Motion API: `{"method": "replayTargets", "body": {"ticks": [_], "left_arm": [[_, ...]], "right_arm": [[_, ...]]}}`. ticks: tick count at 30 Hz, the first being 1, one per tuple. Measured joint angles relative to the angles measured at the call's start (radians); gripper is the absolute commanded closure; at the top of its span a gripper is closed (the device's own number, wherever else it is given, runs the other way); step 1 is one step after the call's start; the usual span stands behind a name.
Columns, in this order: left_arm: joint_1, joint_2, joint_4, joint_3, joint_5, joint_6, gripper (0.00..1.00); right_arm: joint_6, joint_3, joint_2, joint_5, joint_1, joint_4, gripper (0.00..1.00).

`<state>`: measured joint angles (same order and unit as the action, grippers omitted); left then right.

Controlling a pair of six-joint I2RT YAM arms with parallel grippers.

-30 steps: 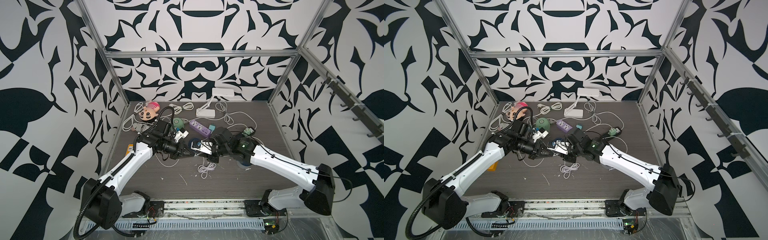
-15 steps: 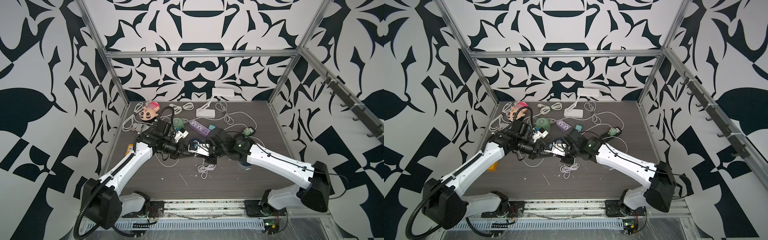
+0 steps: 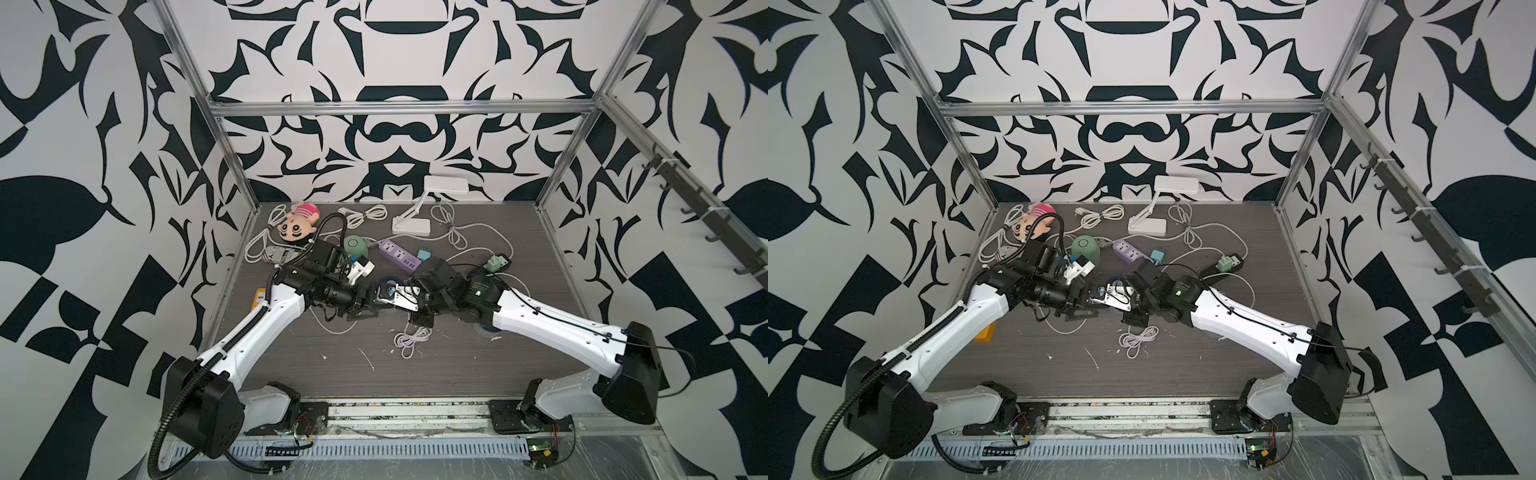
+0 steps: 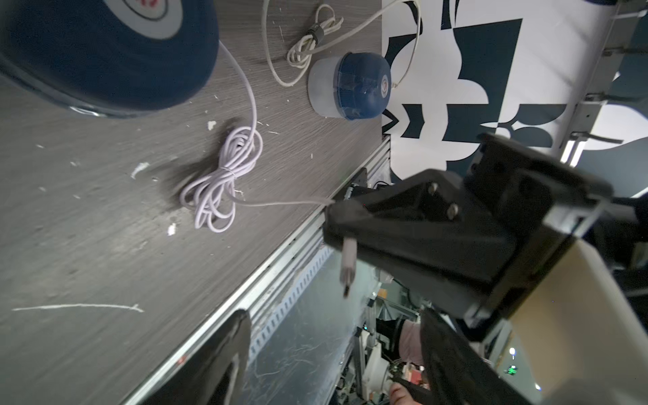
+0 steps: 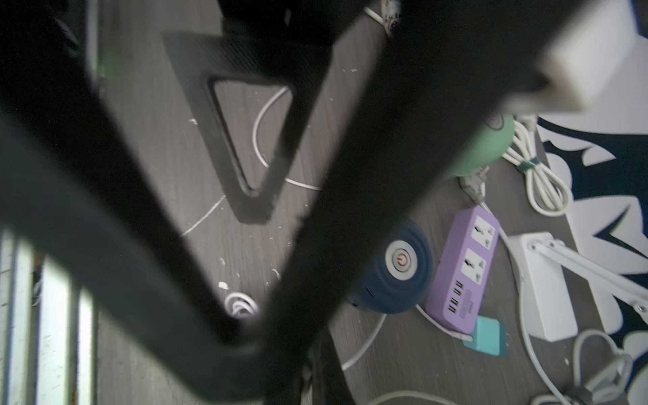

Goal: Charge the cordless meat grinders
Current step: Pick up the charging cable from the center of the board, then adjust the cordless meat grinder at the center of the board.

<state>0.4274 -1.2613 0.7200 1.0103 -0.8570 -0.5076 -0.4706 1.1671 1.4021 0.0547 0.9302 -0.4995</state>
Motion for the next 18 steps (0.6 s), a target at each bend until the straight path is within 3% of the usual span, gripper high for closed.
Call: {"method": "replayTargets", "body": {"ticks": [5,10,14,18], "left_arm": [[-0.047,0.019,-0.037,-0.005,0.126,-0.012,0.21],[-0.049,0.035,-0.137,-0.038,0.242,-0.035,0.22],[-0.049,0.034,-0.262,-0.106,0.309,-0.063,0.18],[-0.049,0.031,-0.383,-0.168,0.354,-0.085,0.16]], "right_arm": [[0.118,0.016,0.037,-0.112,-0.109,-0.014,1.0],[0.196,0.081,0.07,-0.328,-0.24,-0.016,1.0],[0.201,0.115,0.052,-0.507,-0.249,0.022,1.0],[0.208,0.121,0.052,-0.55,-0.229,0.045,1.0]]}}
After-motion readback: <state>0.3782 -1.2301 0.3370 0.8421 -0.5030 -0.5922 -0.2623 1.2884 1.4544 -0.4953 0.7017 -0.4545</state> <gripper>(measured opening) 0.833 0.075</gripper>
